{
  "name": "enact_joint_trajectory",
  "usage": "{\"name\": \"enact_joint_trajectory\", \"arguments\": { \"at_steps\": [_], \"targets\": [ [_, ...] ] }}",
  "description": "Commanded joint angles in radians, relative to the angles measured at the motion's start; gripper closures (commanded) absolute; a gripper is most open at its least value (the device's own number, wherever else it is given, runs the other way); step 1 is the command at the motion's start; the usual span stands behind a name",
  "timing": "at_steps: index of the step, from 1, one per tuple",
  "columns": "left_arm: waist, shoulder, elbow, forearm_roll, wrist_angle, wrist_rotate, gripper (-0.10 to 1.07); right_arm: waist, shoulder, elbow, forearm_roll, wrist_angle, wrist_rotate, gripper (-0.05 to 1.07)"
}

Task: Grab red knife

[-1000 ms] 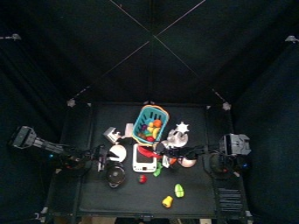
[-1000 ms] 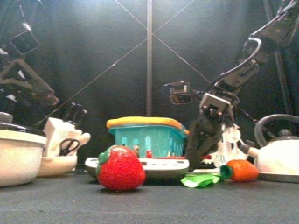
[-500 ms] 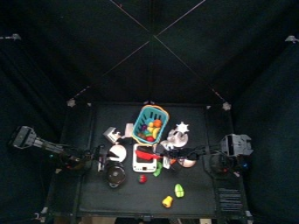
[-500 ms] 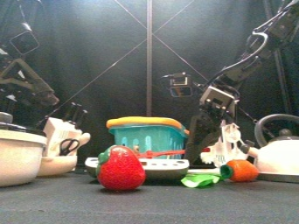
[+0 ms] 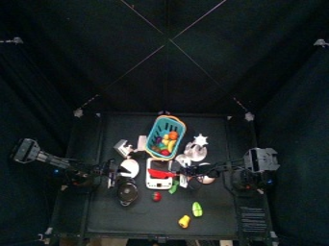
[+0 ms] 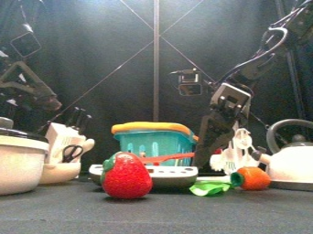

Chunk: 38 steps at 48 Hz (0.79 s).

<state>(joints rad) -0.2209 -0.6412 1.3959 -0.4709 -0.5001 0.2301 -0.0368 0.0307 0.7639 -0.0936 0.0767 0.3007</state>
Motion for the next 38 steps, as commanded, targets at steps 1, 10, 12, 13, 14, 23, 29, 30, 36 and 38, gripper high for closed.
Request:
{"name": "enact_joint_trajectory", "arguments": {
  "at_steps": [1, 10, 12, 13, 14, 23, 29, 30, 36, 38],
  "targets": [
    [-0.002, 0.002, -0.015, 0.0, -0.003, 0.0, 0.25, 0.006, -0.051, -0.021, -0.008, 0.003, -0.005, 0.58],
    [-0.002, 0.002, -0.055, -0.005, -0.003, -0.006, 0.25, 0.041, -0.11, -0.026, -0.092, 0.005, -0.003, 0.58],
    [-0.002, 0.002, -0.072, -0.006, -0.003, -0.011, 0.25, 0.051, -0.124, -0.026, -0.114, 0.006, -0.003, 0.58],
    [-0.002, 0.002, -0.081, -0.006, -0.003, -0.014, 0.24, 0.052, -0.132, -0.026, -0.124, 0.006, -0.003, 0.58],
    [-0.002, 0.003, -0.091, -0.009, -0.003, -0.018, 0.24, 0.057, -0.141, -0.029, -0.141, 0.006, -0.002, 0.58],
    [-0.006, 0.049, -0.166, -0.031, -0.005, -0.091, 0.24, 0.066, -0.192, -0.037, -0.21, 0.006, 0.0, 0.58],
    [-0.006, 0.109, -0.209, -0.054, -0.014, -0.15, 0.24, 0.066, -0.222, -0.04, -0.262, 0.005, -0.003, 0.59],
    [-0.006, 0.118, -0.215, -0.055, -0.014, -0.161, 0.24, 0.066, -0.225, -0.04, -0.27, 0.005, -0.005, 0.59],
    [-0.006, 0.172, -0.252, -0.057, -0.018, -0.215, 0.2, 0.066, -0.247, -0.041, -0.328, 0.005, -0.003, 0.59],
    [-0.008, 0.184, -0.261, -0.055, -0.018, -0.225, 0.19, 0.066, -0.253, -0.043, -0.348, 0.005, -0.003, 0.59]
  ]
}}
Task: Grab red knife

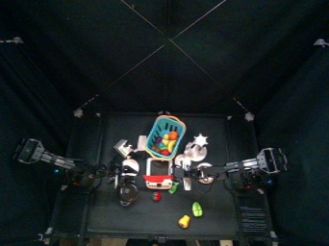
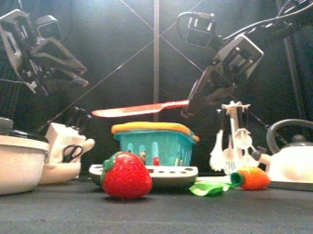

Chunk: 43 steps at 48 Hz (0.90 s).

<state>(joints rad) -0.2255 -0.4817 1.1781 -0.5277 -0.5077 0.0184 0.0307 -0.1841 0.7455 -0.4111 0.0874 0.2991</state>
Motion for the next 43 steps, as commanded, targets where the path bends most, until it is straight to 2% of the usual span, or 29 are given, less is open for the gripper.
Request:
{"name": "enact_joint_trajectory", "arguments": {
  "at_steps": [1, 9, 18, 31, 39, 43],
  "targets": [
    [-0.002, 0.029, -0.046, 0.003, -0.012, -0.02, 0.18, -0.002, -0.04, -0.026, -0.038, -0.006, -0.002, 0.59],
    [0.002, 0.066, -0.049, 0.002, -0.029, -0.038, 0.13, -0.003, -0.043, -0.021, -0.063, -0.005, 0.003, 0.59],
    [-0.005, 0.095, -0.055, 0.025, -0.046, -0.031, 0.13, -0.009, -0.043, -0.02, -0.066, -0.014, 0.002, 0.59],
    [-0.008, 0.129, -0.017, 0.215, -0.061, -0.025, 0.13, -0.025, -0.077, -0.006, -0.052, -0.037, 0.005, 0.59],
    [0.0, 0.146, -0.008, 0.285, -0.106, 0.014, 0.13, -0.041, -0.124, 0.034, -0.012, -0.141, 0.002, 0.59],
    [0.006, 0.156, -0.009, 0.293, -0.138, 0.046, 0.13, -0.052, -0.147, 0.061, -0.006, -0.215, 0.002, 0.59]
  ]
}}
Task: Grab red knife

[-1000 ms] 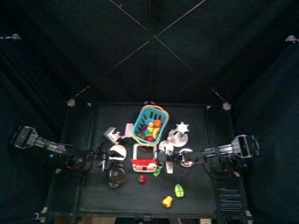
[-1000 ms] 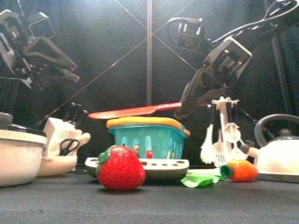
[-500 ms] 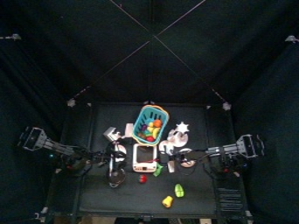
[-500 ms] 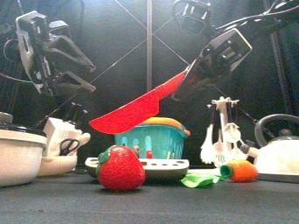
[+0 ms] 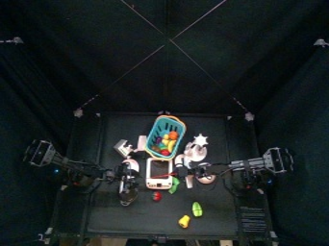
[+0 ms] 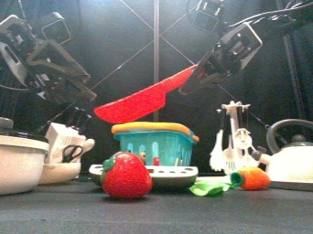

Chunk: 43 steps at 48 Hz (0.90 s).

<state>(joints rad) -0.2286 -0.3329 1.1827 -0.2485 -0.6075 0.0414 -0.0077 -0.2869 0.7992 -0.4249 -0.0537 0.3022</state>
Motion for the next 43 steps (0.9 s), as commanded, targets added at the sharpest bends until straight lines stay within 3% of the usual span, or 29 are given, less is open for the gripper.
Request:
{"name": "enact_joint_trajectory", "arguments": {
  "at_steps": [1, 14, 31, 43],
  "targets": [
    [0.011, 0.011, -0.014, 0.011, -0.048, 0.034, 0.13, -0.017, -0.049, 0.017, 0.009, -0.098, -0.002, 0.59],
    [0.02, 0.041, -0.031, -0.103, -0.189, 0.138, 0.13, -0.035, -0.063, 0.052, 0.023, -0.175, -0.002, 0.59],
    [0.012, 0.109, -0.075, -0.153, -0.219, 0.147, 0.15, -0.054, -0.055, 0.049, 0.026, -0.187, 0.0, 0.59],
    [0.012, 0.126, -0.071, -0.153, -0.268, 0.149, 0.33, -0.054, -0.048, 0.057, 0.066, -0.187, 0.0, 0.59]
  ]
}}
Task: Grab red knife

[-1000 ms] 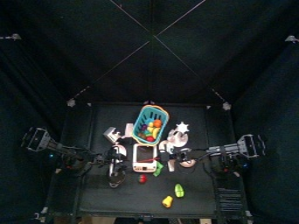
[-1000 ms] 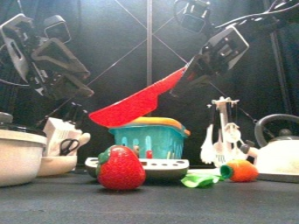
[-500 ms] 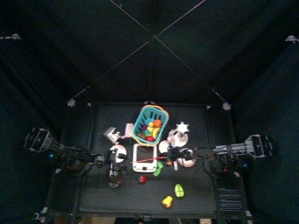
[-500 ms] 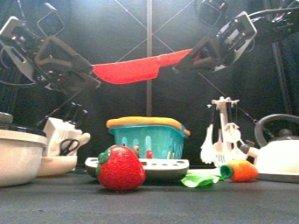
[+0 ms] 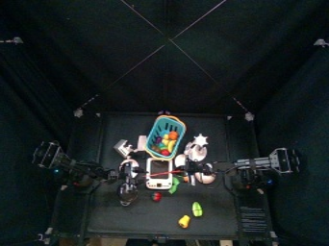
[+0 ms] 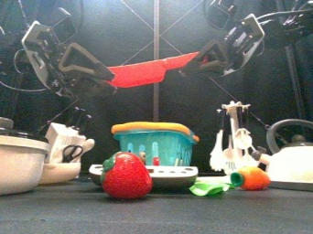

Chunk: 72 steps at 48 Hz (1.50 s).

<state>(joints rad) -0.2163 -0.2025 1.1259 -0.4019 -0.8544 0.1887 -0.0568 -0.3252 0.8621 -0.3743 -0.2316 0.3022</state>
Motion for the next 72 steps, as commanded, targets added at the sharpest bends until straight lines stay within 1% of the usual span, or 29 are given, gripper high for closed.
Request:
{"name": "enact_joint_trajectory", "arguments": {
  "at_steps": [1, 3, 8, 24, 33, 42, 49, 61, 65, 72],
  "targets": [
    [0.0, -0.005, -0.012, 0.0, -0.023, 0.002, 0.35, -0.005, -0.008, -0.006, 0.018, -0.009, 0.0, 0.59],
    [0.0, -0.009, -0.011, 0.0, -0.023, 0.0, 0.39, -0.005, -0.005, -0.005, 0.026, -0.009, -0.002, 0.59],
    [0.0, -0.009, -0.011, 0.0, -0.023, 0.002, 0.43, -0.005, 0.003, -0.003, 0.037, -0.009, 0.0, 0.59],
    [0.005, -0.009, -0.008, 0.0, -0.026, 0.003, 0.46, 0.005, 0.055, -0.017, 0.069, -0.005, 0.002, 0.59],
    [0.003, -0.009, 0.005, 0.003, -0.018, 0.005, 0.52, 0.046, 0.083, -0.02, 0.074, -0.002, 0.003, 0.59],
    [-0.002, -0.009, 0.026, 0.003, -0.018, 0.006, 0.6, 0.081, 0.092, -0.035, 0.112, 0.002, 0.002, 0.65],
    [-0.005, 0.002, 0.025, 0.008, -0.006, 0.008, 0.61, 0.107, 0.1, -0.044, 0.124, 0.032, 0.003, 0.7],
    [-0.008, 0.009, 0.012, 0.014, 0.026, 0.014, 0.61, 0.137, 0.132, -0.077, 0.183, 0.144, 0.002, 0.71],
    [-0.031, 0.032, -0.003, 0.015, 0.049, 0.015, 0.61, 0.153, 0.155, -0.089, 0.202, 0.172, 0.002, 0.71],
    [-0.066, 0.087, -0.043, 0.014, 0.091, 0.014, 0.61, 0.178, 0.17, -0.106, 0.206, 0.186, 0.0, 0.71]
  ]
}}
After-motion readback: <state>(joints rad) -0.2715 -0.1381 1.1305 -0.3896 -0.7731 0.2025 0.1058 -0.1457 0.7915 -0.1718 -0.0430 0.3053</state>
